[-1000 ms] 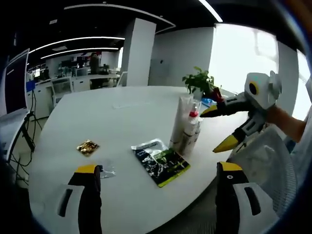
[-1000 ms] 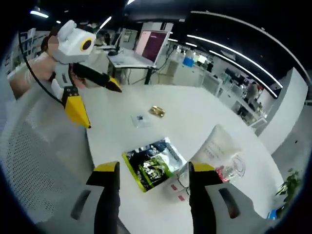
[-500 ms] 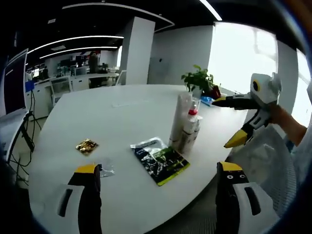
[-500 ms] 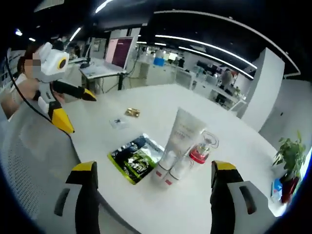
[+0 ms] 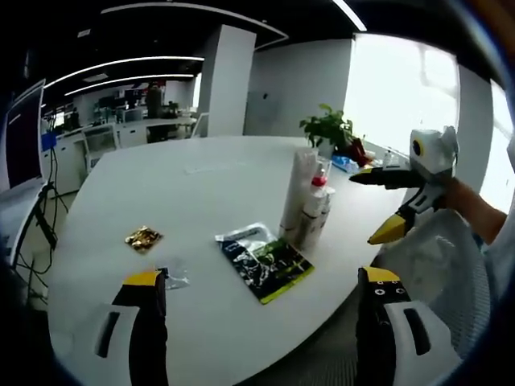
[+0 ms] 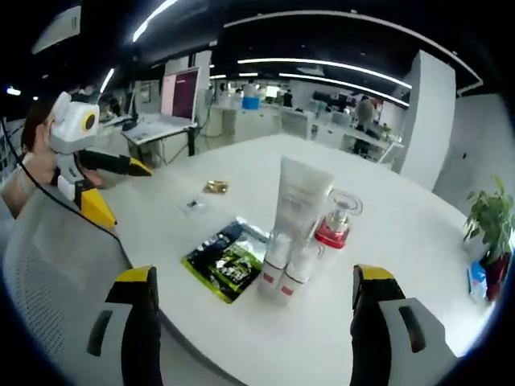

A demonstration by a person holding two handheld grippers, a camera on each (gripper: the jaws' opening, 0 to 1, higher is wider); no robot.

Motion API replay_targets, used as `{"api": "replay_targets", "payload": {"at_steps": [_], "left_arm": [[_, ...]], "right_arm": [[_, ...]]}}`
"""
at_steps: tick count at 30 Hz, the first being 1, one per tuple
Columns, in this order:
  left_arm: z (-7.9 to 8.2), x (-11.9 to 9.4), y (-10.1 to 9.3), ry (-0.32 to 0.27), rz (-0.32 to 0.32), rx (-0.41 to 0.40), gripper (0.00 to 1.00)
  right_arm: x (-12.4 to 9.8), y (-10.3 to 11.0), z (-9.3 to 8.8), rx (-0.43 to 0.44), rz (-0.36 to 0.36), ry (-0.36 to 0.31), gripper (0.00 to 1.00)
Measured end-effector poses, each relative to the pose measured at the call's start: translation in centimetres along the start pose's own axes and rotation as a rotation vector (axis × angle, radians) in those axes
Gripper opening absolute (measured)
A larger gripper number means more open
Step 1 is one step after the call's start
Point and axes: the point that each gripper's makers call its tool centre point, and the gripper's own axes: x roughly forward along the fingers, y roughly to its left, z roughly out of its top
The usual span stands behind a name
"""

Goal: Arrange the skincare products in the storage area until every visible bottle or jar stands upright without overlapping.

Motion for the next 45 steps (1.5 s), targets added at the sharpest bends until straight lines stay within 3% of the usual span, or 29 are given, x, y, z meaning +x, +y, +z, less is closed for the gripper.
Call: {"api": "replay_targets", "payload": {"at_steps": [11, 15, 19, 41, 45], "left_arm": [[-0.4, 0.1, -0.1, 0.021, -0.002, -0.001, 0.92], [-0.5, 0.3, -0.2, 0.028, -0.007, 0.003, 0.92], [-0.7, 0.3, 0.0, 0.035, -0.003, 0.000, 0.92], [-1.0, 0.2, -0.1, 0.049, -0.006, 0.008, 0.92], [-0.1, 0.2, -0.8, 0.007, -0.052, -0.026, 0.92]], "right_arm": [[0.5, -0.3, -0.9, 0.008, -0.012, 0.017, 1.00], [0.6, -0.1, -0.6, 0.069, 0.011, -0.003, 1.00], [0.7, -0.1, -0.9, 0.038, -0.001, 0.013, 1.00], [0.8, -0.2, -1.0, 0.052, 0.002, 0.020, 1.00], [0.8, -0.1, -1.1, 0.047, 0.003, 0.024, 1.00]]}}
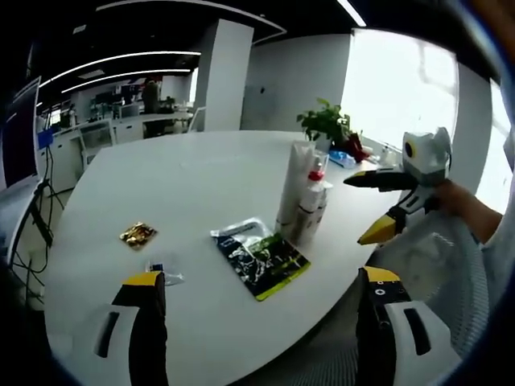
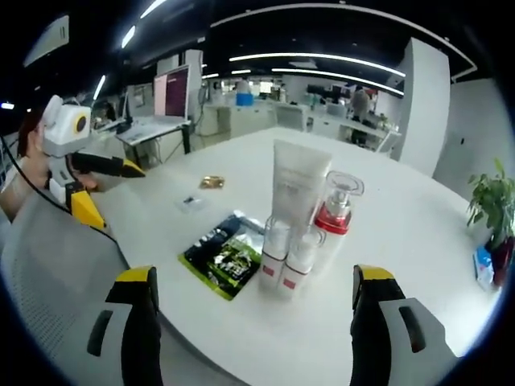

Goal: Arrange the skincare products in the storage area until every visible bottle or jar stands upright without overlapping.

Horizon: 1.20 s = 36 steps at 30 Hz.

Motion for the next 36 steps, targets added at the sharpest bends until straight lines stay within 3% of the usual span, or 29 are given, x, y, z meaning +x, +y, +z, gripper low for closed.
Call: {"api": "replay_targets", "payload": {"at_steps": [4, 13, 20, 25, 29, 36], "left_arm": [[-0.3, 0.0, 0.4, 0.019, 0.021, 0.025, 0.92], [0.2, -0.3, 0.6, 0.041, -0.002, 0.034, 0.91], [2.2, -0.9, 3.2, 0.042, 0.015, 0.085, 0.90], [2.8, -0.6, 5.2, 0.050, 0.030, 0.101, 0.89], [2.2, 0.5, 7.3, 0.082, 0.062, 0.096, 0.88], [0.3, 2.9, 8.2, 0.127, 0.062, 0.058, 0.87]], "right_arm": [[0.0, 0.1, 0.1, -0.008, 0.005, -0.004, 1.00], [-0.1, 0.1, 0.2, -0.007, 0.005, -0.012, 1.00], [-0.1, -0.1, 0.1, 0.000, 0.002, -0.009, 1.00], [-0.1, -0.1, 0.1, 0.004, -0.001, -0.009, 1.00], [0.0, 0.0, 0.1, 0.003, 0.002, -0.007, 1.00], [0.0, -0.2, -0.1, 0.003, -0.002, 0.003, 1.00]]}}
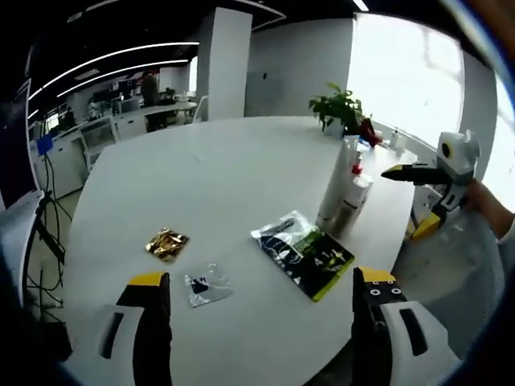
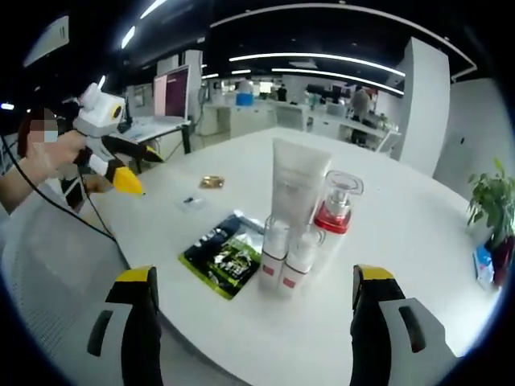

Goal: Arrange the skincare products in the storage area until every visible bottle or jar stands upright without overlapping.

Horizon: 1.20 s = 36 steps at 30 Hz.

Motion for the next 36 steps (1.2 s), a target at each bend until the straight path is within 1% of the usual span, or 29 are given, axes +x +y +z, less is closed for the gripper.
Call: {"api": "replay_targets", "payload": {"at_steps": [4, 7, 9, 14, 15, 16, 19, 22, 23, 25, 26, 28, 30, 32, 33, 36], "left_arm": [[-0.6, 1.2, -0.2, 0.017, 0.003, -0.019, 0.86], [-0.9, 2.2, 0.2, 0.033, -0.006, -0.031, 0.86], [-1.6, 2.6, 0.6, 0.055, 0.004, -0.021, 0.86], [-2.4, 3.6, 2.0, 0.082, 0.021, -0.025, 0.83], [-2.5, 3.8, 1.5, 0.087, 0.023, -0.023, 0.83], [-2.5, 4.0, 1.5, 0.090, 0.023, -0.022, 0.82], [-2.9, 4.8, 1.8, 0.105, 0.031, -0.042, 0.81], [-3.3, 5.4, 2.2, 0.118, 0.019, -0.062, 0.75], [-3.3, 5.5, 2.4, 0.118, 0.019, -0.063, 0.74], [-3.6, 6.0, 2.8, 0.127, 0.027, -0.057, 0.73], [-3.9, 6.2, 3.0, 0.141, 0.028, -0.049, 0.71], [-4.1, 7.0, 3.9, 0.143, 0.035, -0.051, 0.68], [-4.0, 6.8, 3.9, 0.134, 0.047, -0.057, 0.65], [-4.2, 7.0, 4.1, 0.143, 0.056, -0.057, 0.61], [-4.2, 7.1, 4.6, 0.143, 0.066, -0.052, 0.62], [-4.6, 7.1, 4.7, 0.157, 0.073, -0.043, 0.61]], "right_arm": [[0.1, 0.0, -0.2, -0.003, 0.002, 0.009, 1.00], [0.1, 0.0, -0.3, -0.003, 0.003, 0.013, 1.00], [0.1, 0.0, -0.3, -0.003, 0.006, 0.016, 1.00], [0.2, 0.1, -0.5, -0.001, 0.009, 0.020, 1.00], [0.2, 0.1, -0.5, -0.001, 0.010, 0.022, 1.00], [0.2, 0.1, -0.5, -0.001, 0.011, 0.024, 1.00], [0.2, 0.1, -0.6, 0.003, 0.011, 0.027, 1.00], [0.3, 0.2, -0.7, 0.002, 0.014, 0.033, 1.00], [0.3, 0.2, -0.8, 0.003, 0.014, 0.035, 1.00], [0.3, 0.2, -0.9, 0.005, 0.014, 0.037, 0.99], [0.3, 0.1, -0.9, 0.006, 0.013, 0.038, 0.99], [0.3, 0.1, -0.9, 0.006, 0.013, 0.039, 0.99], [0.3, 0.1, -1.0, 0.006, 0.013, 0.040, 0.99], [0.3, 0.1, -1.0, 0.007, 0.011, 0.042, 0.99], [0.3, 0.0, -1.0, 0.006, 0.010, 0.043, 0.99], [0.3, 0.0, -1.1, 0.005, 0.005, 0.047, 0.99]]}}
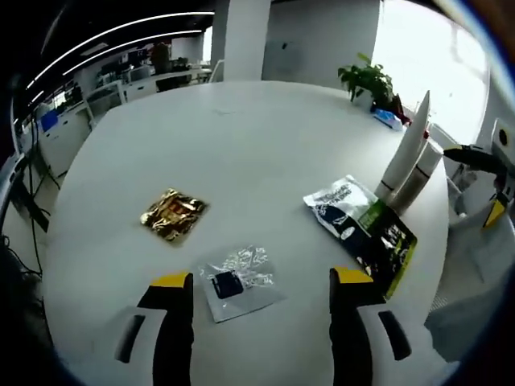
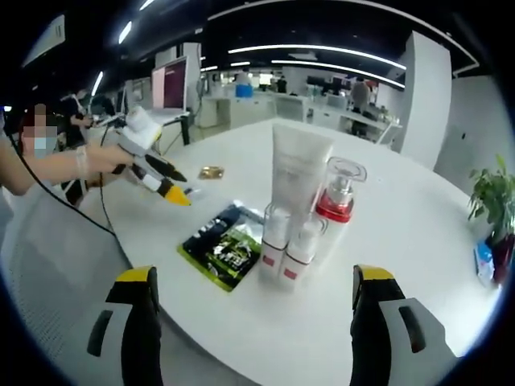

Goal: Arrange the skincare products in the storage area until every visible bottle or jar stands upright without overlapping.

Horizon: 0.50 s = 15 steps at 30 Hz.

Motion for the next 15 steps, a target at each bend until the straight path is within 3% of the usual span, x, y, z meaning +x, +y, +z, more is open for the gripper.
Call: {"api": "replay_targets", "payload": {"at_steps": [12, 15], "left_arm": [[-0.5, 0.6, 1.3, 0.006, 0.029, -0.012, 0.57], [-0.7, 0.7, 1.5, 0.007, 0.033, -0.011, 0.56]], "right_arm": [[0.0, 0.2, 0.5, -0.040, 0.000, -0.015, 0.97], [-0.3, 0.2, 1.7, 0.021, 0.009, -0.084, 0.94]]}}
